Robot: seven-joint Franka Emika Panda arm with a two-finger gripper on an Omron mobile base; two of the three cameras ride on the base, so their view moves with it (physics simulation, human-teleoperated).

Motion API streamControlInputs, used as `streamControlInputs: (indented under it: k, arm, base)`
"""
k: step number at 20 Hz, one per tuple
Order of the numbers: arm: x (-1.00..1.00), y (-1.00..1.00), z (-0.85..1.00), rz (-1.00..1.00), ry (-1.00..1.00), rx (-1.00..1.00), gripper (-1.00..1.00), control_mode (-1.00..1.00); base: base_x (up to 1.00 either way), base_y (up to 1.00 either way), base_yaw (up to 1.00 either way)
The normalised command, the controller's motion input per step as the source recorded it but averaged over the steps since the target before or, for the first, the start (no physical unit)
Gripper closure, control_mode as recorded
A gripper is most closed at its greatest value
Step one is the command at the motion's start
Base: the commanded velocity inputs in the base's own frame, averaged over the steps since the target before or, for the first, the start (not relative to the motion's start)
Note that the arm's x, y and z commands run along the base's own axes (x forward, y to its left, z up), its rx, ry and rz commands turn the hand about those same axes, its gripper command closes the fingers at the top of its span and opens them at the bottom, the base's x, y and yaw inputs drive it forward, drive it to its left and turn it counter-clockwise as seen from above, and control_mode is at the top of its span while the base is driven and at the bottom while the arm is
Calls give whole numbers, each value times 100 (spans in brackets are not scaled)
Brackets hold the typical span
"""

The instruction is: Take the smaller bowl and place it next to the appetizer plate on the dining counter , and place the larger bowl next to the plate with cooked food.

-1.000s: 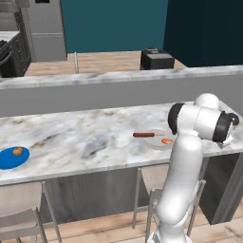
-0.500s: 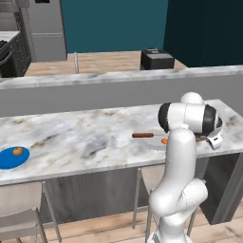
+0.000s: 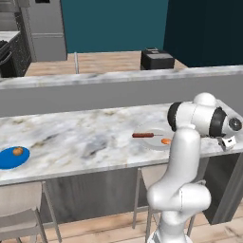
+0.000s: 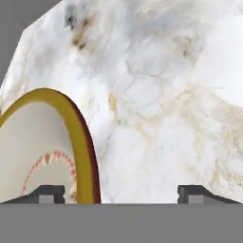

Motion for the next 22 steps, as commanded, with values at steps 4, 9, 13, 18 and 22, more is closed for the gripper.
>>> streamControlInputs:
  k: [4, 9, 13, 18, 22]
  arm:
    - [-82, 1, 50, 3, -36, 8, -100, -100]
    - [-100, 14, 52, 10, -21, 4, -100, -100]
    - [-100, 41, 86, 14, -4, 0, -100, -100]
    - [-59, 6, 100, 13, 10, 0, -100, -100]
    - [-18, 1, 100, 3, 22, 0, -100, -100]
  base:
    - [0, 0, 0]
    - [0, 0, 0]
    - [0, 0, 0]
    - [0, 0, 0]
    - [0, 0, 0]
